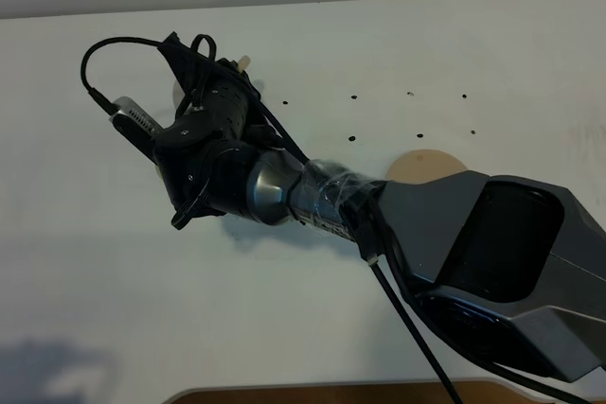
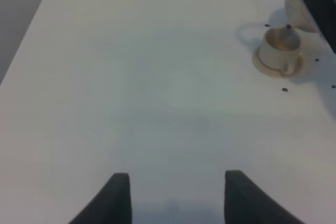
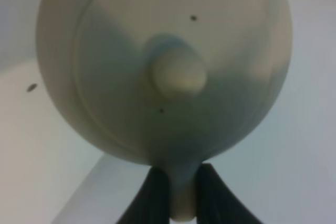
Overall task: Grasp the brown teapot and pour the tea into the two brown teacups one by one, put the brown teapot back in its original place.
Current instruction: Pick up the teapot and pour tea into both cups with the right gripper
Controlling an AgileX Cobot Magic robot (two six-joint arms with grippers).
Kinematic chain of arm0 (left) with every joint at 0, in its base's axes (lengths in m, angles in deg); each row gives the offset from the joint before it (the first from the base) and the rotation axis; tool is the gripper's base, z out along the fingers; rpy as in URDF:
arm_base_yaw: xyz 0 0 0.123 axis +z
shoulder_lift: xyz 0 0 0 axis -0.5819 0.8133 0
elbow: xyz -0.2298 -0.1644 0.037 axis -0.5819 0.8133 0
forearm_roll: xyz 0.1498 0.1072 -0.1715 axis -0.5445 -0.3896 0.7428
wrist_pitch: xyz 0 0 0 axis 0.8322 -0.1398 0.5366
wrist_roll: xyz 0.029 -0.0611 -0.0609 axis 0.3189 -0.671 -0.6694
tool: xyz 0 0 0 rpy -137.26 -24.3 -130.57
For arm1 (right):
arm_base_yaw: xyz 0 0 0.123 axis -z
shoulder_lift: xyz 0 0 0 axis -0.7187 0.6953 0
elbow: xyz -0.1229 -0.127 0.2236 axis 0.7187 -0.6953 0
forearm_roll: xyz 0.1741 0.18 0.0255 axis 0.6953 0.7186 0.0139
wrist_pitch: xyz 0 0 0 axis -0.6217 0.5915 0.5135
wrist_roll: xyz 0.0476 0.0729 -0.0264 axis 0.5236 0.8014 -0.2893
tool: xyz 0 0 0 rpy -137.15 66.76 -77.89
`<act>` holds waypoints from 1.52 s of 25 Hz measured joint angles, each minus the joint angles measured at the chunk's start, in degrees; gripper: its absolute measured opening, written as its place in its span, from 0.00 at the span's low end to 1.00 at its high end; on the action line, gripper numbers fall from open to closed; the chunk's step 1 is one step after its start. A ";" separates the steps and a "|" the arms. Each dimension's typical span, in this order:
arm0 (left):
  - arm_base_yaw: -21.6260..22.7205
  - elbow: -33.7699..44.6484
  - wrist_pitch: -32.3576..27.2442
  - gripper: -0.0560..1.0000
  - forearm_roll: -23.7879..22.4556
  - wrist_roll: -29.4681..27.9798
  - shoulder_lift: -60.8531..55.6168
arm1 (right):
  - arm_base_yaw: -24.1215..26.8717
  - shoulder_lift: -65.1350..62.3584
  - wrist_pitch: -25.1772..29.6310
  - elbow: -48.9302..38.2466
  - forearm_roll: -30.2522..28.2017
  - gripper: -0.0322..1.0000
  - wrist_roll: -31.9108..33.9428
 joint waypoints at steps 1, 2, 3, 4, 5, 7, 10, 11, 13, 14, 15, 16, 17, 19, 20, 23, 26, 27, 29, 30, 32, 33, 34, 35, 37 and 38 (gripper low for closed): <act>0.00 0.00 0.00 0.47 0.00 0.00 0.00 | -0.06 0.00 -0.06 0.00 -0.20 0.15 -0.15; 0.00 0.00 0.00 0.47 0.00 0.00 0.00 | -0.06 0.00 -0.06 0.00 -0.26 0.15 -0.30; 0.00 0.00 0.00 0.47 0.00 0.00 0.00 | -0.12 0.00 -0.06 0.00 -0.45 0.15 -0.44; 0.00 0.00 0.00 0.47 0.00 0.00 0.00 | -0.16 0.00 -0.06 0.00 -0.58 0.15 -0.64; 0.00 0.00 0.00 0.47 0.00 0.00 0.00 | -0.16 0.00 -0.06 0.00 -1.23 0.15 -1.06; 0.00 0.00 0.00 0.47 0.00 0.00 0.00 | -0.18 0.00 -0.11 0.00 -2.48 0.15 -1.70; 0.00 0.00 0.00 0.47 0.00 0.00 0.00 | -0.18 0.00 -0.11 0.00 -3.94 0.15 -1.99; 0.00 0.00 0.00 0.47 0.00 0.00 0.00 | -0.18 0.00 -0.11 0.00 -4.37 0.15 -2.25; 0.00 0.00 0.00 0.47 0.00 0.00 0.00 | -0.18 0.00 -0.11 0.00 -5.20 0.15 -2.37; 0.00 0.00 0.00 0.47 0.00 0.00 0.00 | -0.18 0.00 -0.05 0.00 -5.59 0.15 -2.52; 0.00 0.00 0.00 0.47 0.00 0.00 0.00 | -0.18 0.00 -0.05 0.00 -5.86 0.15 -2.73; 0.00 0.00 0.00 0.47 0.00 0.00 0.00 | -0.18 0.00 -0.05 0.00 -6.08 0.15 -2.81; 0.00 0.00 0.00 0.47 0.00 0.00 0.00 | -0.18 0.00 -0.05 0.00 -6.42 0.15 -2.87; 0.00 0.00 0.00 0.47 0.00 0.00 0.00 | -0.18 0.00 -0.11 0.00 -6.73 0.15 -2.93; 0.00 0.00 0.00 0.47 0.00 0.00 0.00 | -0.18 0.00 -0.11 0.00 -6.93 0.15 -2.93; 0.00 0.00 0.00 0.47 0.00 0.00 0.00 | -0.18 0.00 -0.06 0.00 -7.48 0.15 -3.04; 0.00 0.00 0.00 0.47 0.00 0.00 0.00 | -0.23 0.00 -0.06 0.00 -7.66 0.15 -3.96; 0.00 0.00 0.00 0.47 0.00 0.00 0.00 | -0.25 0.00 0.06 0.00 -7.66 0.15 -4.29; 0.00 0.00 0.00 0.47 0.00 0.00 0.00 | -0.29 0.00 0.40 0.00 -8.10 0.15 -4.55; 0.00 0.00 0.00 0.47 0.00 0.00 0.00 | -0.29 0.00 0.53 0.00 -8.49 0.15 -4.56; 0.00 0.00 0.00 0.47 0.00 0.00 0.00 | -0.35 0.00 0.68 0.00 -9.29 0.15 -4.69; 0.00 0.00 0.00 0.47 0.00 0.00 0.00 | -0.35 0.00 0.73 0.00 -9.54 0.15 -4.73; 0.00 0.00 0.00 0.47 0.00 0.00 0.00 | -0.35 0.00 0.73 0.00 -9.82 0.15 -4.80; 0.00 0.00 0.00 0.47 0.00 0.00 0.00 | -0.35 0.00 0.73 0.00 -9.90 0.15 -4.93; 0.00 0.00 0.00 0.47 0.00 0.00 0.00 | -0.35 0.00 0.79 0.00 -10.07 0.15 -5.35; 0.00 0.00 0.00 0.47 0.00 0.00 0.00 | -0.39 0.00 0.79 0.00 -10.48 0.15 -5.57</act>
